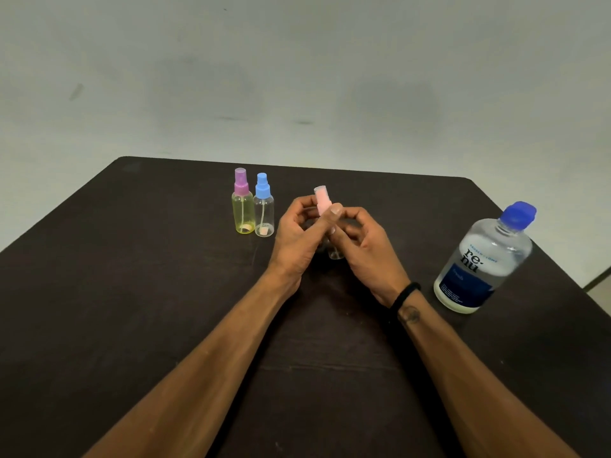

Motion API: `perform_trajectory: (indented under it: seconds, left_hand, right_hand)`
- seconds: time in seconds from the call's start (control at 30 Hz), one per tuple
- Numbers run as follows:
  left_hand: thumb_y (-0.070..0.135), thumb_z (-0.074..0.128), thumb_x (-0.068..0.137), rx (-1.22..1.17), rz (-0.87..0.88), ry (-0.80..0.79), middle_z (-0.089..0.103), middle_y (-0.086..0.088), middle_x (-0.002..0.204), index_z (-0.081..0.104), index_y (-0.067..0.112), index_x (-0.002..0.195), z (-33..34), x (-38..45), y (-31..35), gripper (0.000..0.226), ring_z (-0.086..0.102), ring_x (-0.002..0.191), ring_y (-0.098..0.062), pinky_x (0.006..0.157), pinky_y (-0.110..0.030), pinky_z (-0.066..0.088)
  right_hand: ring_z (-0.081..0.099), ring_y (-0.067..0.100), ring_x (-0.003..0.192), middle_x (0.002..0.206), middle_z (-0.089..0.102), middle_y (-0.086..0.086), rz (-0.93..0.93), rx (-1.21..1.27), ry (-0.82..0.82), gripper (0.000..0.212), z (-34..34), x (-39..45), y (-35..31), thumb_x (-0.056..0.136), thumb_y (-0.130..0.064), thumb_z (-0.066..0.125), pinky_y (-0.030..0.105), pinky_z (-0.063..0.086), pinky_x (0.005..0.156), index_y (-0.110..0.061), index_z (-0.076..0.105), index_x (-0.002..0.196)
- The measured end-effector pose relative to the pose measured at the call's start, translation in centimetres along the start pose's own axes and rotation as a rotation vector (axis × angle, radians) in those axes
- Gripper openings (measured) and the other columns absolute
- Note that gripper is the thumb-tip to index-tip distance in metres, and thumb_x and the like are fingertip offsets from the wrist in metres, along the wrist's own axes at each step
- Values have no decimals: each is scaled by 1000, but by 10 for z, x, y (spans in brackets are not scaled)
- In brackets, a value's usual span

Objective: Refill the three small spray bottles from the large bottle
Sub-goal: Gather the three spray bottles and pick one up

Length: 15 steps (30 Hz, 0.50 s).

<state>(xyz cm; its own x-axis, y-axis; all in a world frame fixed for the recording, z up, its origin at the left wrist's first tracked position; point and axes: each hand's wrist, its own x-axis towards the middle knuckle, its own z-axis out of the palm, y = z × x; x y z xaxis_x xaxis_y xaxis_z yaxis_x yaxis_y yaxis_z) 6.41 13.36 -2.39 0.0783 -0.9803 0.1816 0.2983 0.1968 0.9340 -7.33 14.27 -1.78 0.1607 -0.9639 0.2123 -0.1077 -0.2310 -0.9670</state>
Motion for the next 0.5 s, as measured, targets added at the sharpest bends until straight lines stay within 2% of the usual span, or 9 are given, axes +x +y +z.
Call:
perform_trajectory:
  seconds: [0.1, 0.2, 0.27, 0.3, 0.37, 0.4, 0.5]
  left_hand:
    - [24, 78, 95, 29, 45, -17, 72, -3, 100, 66, 11, 113, 0, -2, 1, 25, 70, 86, -12, 69, -26, 57]
    - [23, 81, 93, 93, 91, -39, 75, -12, 108, 74, 17, 103, -1, -1, -2, 13, 76, 95, -22, 86, -43, 64]
    - [33, 83, 89, 139, 94, -39, 72, -14, 122, 78, 26, 110, -1, -1, -2, 23, 76, 104, -26, 94, -49, 62]
    - [38, 83, 88, 165, 100, -43, 70, -11, 125, 77, 32, 117, -1, -1, -2, 30, 74, 107, -26, 95, -48, 62]
    - [47, 81, 86, 229, 116, -49, 67, -5, 128, 70, 41, 131, -2, 1, -4, 47, 72, 105, -25, 93, -42, 63]
    - [52, 81, 85, 273, 129, -43, 65, -5, 127, 65, 43, 137, -3, 2, -6, 55, 71, 98, -21, 89, -39, 64]
    - [46, 82, 88, 394, 193, 0, 66, 4, 122, 58, 34, 142, -2, 0, -7, 61, 60, 72, -12, 70, -32, 63]
  right_hand:
    - [74, 16, 112, 123, 76, 0, -45, -88, -22, 27, -1, -1, 0, 105, -16, 65, 33, 61, 92, -14, 61, 132]
    - [68, 12, 121, 131, 69, -1, -103, -227, 10, 30, -4, 1, 3, 103, -16, 69, 42, 58, 105, -22, 66, 132]
    - [67, 12, 120, 129, 66, -2, -124, -287, 42, 32, -5, 1, 5, 101, -19, 71, 45, 59, 103, -27, 68, 131]
    - [67, 12, 119, 128, 67, -4, -131, -292, 57, 31, -5, 0, 4, 101, -19, 71, 44, 59, 102, -28, 69, 131]
    - [69, 9, 115, 123, 71, -7, -142, -270, 85, 27, -5, -1, 2, 101, -17, 70, 36, 61, 98, -25, 71, 128]
    - [70, 8, 112, 120, 74, -8, -145, -248, 98, 25, -5, -2, 0, 102, -15, 69, 31, 61, 95, -22, 72, 126]
    - [71, 5, 112, 118, 76, -8, -143, -219, 130, 22, -6, -3, -3, 102, -15, 69, 27, 59, 98, -18, 74, 124]
